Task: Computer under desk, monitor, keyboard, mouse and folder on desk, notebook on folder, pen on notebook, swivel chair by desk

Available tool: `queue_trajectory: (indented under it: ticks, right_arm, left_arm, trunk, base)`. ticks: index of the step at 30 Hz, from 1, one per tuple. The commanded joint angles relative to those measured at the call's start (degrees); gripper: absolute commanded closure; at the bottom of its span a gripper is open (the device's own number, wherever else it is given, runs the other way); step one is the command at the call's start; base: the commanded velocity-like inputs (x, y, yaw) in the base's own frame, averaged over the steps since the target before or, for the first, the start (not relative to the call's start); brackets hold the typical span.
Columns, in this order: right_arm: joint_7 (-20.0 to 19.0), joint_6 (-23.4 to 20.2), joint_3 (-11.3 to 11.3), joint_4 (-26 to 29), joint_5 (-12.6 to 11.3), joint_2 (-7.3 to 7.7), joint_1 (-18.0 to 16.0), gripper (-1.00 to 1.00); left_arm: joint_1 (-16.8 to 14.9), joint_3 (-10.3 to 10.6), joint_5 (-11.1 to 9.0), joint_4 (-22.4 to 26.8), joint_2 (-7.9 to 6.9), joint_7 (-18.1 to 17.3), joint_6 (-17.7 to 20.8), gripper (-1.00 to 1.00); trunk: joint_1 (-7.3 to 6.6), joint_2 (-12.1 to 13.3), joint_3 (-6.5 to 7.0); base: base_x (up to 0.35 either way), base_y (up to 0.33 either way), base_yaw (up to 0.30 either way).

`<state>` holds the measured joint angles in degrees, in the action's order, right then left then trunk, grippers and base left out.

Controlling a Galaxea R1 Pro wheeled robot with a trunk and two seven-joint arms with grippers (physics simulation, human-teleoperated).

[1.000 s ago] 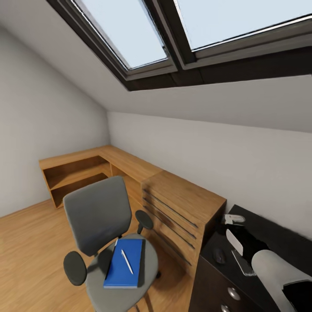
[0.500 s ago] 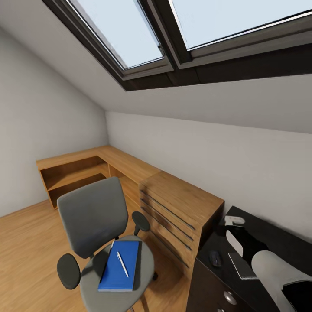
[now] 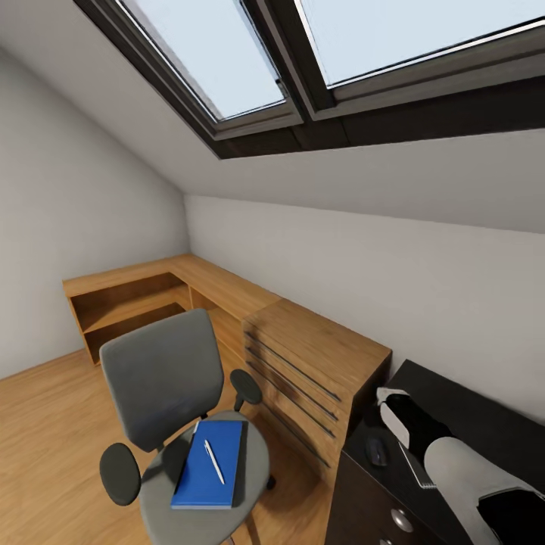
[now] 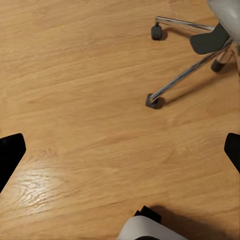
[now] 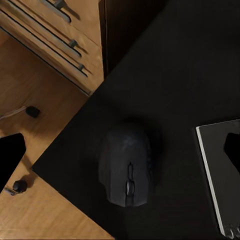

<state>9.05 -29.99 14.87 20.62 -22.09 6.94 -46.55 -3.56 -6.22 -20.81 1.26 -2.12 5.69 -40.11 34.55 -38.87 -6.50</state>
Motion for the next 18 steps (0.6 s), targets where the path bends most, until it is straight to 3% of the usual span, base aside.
queue_trajectory:
  ticks: [1, 18]
  right_arm:
    - [0.42, -0.58, 0.43, 0.13, -0.61, 0.01, -0.04, -1.00]
    - [-1.56, -1.60, 0.12, 0.16, -0.63, -0.24, -0.04, -1.00]
  left_arm:
    - [-0.04, -0.52, 0.58, 0.00, 0.01, 0.23, -0.14, -1.00]
    - [-0.04, -0.99, 0.59, -0.01, 0.01, 0.21, -0.14, -1.00]
  trunk:
    - [0.02, -0.08, -0.10]
    - [3.75, -6.90, -3.15]
  base:
    - [0.000, 0.000, 0.000]
    - [0.000, 0.000, 0.000]
